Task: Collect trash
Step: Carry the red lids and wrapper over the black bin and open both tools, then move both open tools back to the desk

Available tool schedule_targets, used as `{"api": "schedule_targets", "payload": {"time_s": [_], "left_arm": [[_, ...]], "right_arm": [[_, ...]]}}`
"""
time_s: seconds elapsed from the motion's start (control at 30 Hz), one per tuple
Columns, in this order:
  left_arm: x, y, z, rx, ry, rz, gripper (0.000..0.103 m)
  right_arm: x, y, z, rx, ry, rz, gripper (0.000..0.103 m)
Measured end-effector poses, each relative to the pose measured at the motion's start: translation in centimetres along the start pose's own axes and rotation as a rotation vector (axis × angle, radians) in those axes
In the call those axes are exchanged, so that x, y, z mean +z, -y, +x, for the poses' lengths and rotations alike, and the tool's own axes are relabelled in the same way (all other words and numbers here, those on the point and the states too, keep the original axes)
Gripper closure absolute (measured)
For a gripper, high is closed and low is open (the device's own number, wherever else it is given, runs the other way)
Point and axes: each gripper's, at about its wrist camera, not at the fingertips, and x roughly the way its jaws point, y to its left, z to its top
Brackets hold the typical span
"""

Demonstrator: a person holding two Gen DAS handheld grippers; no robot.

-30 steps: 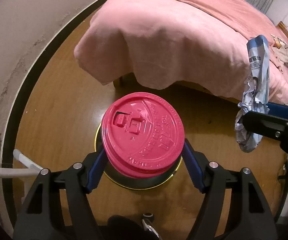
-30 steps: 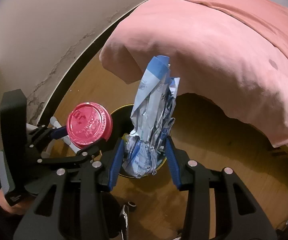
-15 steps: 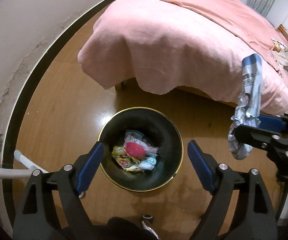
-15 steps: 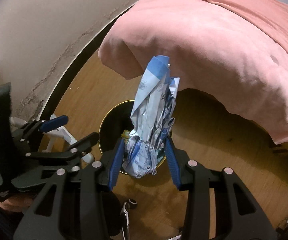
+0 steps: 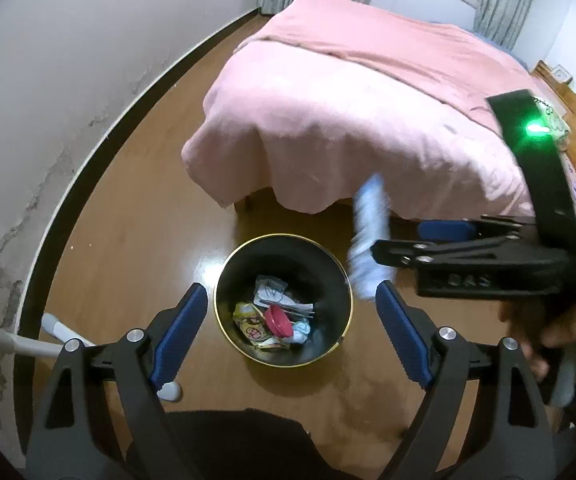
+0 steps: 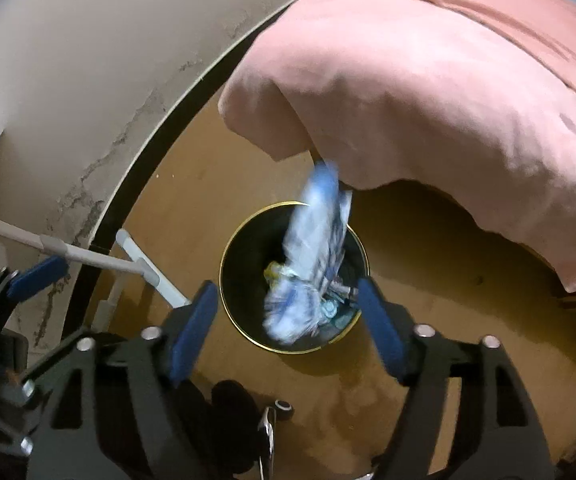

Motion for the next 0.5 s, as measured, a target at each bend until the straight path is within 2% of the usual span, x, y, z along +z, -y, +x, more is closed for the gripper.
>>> {"api": "schedule_targets", "payload": {"time_s": [0.2,0.37,0.5], "left_arm": [[-0.2,0.4,-4.1,0.001,0.058,0.006,0.019],[-0.6,0.9,-9.5,0.000,0.138,0.013,0.019],[-1.8,-0.9,-16.5,0.048,0.251,-0.036,0.014]], "right_arm": [[0.1,-0.9,-0.5,-0.014,0.016,-0.027,0.031],[-0.1,-2.6,-2.0,-0.018,0.040,-0.064,0.030],[-0.3,-6.5,-6.4,0.020,0.139,-0.127,0.028]]}}
